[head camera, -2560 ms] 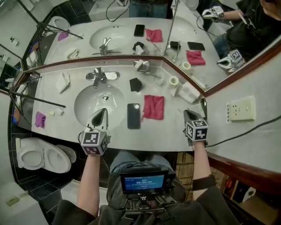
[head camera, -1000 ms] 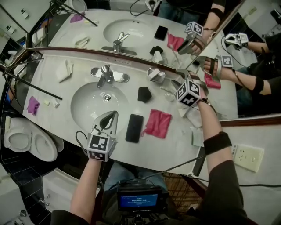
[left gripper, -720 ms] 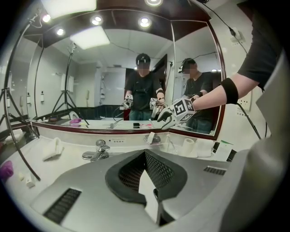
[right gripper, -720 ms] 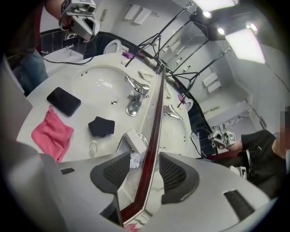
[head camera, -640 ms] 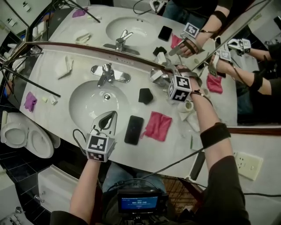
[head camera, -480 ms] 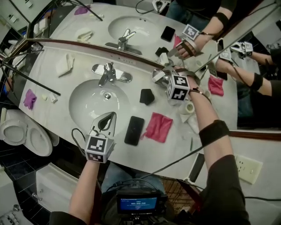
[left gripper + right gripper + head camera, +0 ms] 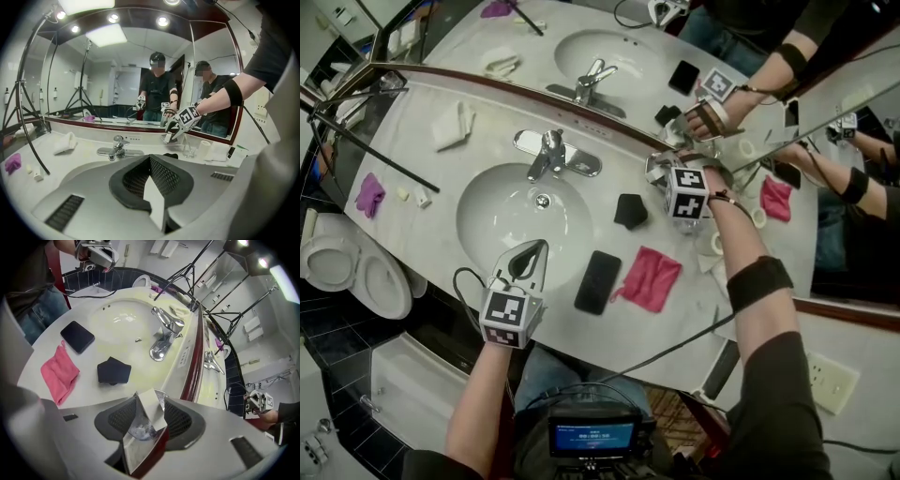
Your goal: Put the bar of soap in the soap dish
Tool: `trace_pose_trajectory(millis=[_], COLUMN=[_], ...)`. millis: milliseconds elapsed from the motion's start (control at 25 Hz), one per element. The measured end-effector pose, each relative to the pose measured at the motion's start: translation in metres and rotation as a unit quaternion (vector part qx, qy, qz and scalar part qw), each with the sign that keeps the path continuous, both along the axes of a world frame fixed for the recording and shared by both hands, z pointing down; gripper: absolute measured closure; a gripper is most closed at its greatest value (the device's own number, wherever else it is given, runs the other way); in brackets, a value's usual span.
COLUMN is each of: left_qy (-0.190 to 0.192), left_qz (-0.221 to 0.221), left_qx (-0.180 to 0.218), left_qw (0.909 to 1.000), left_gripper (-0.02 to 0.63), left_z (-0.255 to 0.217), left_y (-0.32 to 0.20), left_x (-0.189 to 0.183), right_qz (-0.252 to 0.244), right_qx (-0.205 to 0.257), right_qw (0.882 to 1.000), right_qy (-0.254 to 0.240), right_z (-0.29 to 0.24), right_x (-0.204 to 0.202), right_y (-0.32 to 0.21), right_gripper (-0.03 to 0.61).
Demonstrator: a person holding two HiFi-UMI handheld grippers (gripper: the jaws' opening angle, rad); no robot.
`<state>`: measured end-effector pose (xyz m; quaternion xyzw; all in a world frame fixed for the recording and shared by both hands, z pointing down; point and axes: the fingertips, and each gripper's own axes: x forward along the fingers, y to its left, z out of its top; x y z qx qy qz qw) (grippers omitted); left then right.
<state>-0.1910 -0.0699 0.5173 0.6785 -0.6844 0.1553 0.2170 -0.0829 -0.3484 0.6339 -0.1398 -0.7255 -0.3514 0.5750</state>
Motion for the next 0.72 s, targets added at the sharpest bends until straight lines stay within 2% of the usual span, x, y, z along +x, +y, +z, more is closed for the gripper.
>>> trace_pose_trajectory(millis=[120, 440, 560, 720], left_qy=[0.001, 0.001, 0.002, 0.004], left_qz=[-0.003, -0.002, -0.001, -0.001], left_qx=[-0.001, -0.003, -0.003, -0.003], left_qw=[1.0000, 1.0000, 1.0000, 1.0000], left_gripper=[0.614, 0.614, 0.614, 0.614], left_z=[0.001, 0.003, 0.003, 0.001], left_y=[0.002, 0.007, 0.007, 0.007], left_x=[-0.004, -0.008, -0.008, -0.009], right_qz=[-0.010, 0.000, 0.019, 0.089], right_qx=[0.002, 0.003, -0.005, -0.047], right_qw=[1.000, 1.000, 1.000, 0.991], right_qy=[0.007, 0.000, -0.023, -0.092], right_z=[0.003, 0.002, -0.005, -0.025], right_x=[-0.004, -0.005, -0.010, -0.020], right_y=[0.002, 0.003, 0.001, -0.002], right_gripper=[0.445, 0.449, 0.449, 0.449])
